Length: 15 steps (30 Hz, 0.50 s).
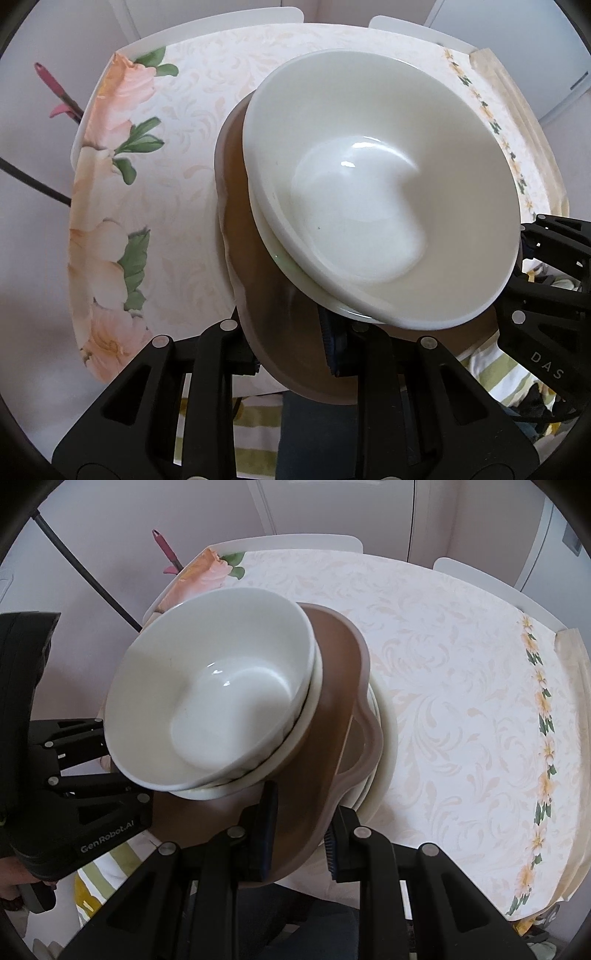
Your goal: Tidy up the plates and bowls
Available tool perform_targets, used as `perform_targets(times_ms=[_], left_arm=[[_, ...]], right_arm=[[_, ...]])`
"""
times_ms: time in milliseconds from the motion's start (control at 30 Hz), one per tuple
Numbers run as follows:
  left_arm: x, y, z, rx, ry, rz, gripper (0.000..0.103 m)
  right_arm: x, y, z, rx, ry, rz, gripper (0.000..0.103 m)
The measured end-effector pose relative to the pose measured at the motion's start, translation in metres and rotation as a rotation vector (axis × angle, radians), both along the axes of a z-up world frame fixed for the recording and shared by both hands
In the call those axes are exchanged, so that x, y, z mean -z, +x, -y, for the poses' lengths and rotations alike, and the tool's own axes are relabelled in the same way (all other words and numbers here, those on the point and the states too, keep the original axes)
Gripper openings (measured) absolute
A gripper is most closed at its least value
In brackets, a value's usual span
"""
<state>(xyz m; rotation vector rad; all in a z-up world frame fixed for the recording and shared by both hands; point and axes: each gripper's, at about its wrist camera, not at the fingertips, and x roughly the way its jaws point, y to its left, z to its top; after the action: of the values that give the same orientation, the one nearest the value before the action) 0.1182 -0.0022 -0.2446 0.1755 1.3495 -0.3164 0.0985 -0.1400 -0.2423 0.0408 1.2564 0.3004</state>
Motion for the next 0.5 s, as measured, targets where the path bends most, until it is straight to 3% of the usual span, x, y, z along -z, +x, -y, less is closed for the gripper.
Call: perform_targets(times_ms=[400,500], left_arm=[[-0.0003,0.008,0.003,0.02,0.011,-0.056,0.023],[-0.0044,0.0065,0.0031,0.032,-0.003,-0.071,0.03]], right_arm=[[0.0017,0.0065,-0.0019,0.033,-0.01,-0.035,0.022],[-0.0026,0.0053,-0.0045,0.024,-0.026,-0.037,0.027]])
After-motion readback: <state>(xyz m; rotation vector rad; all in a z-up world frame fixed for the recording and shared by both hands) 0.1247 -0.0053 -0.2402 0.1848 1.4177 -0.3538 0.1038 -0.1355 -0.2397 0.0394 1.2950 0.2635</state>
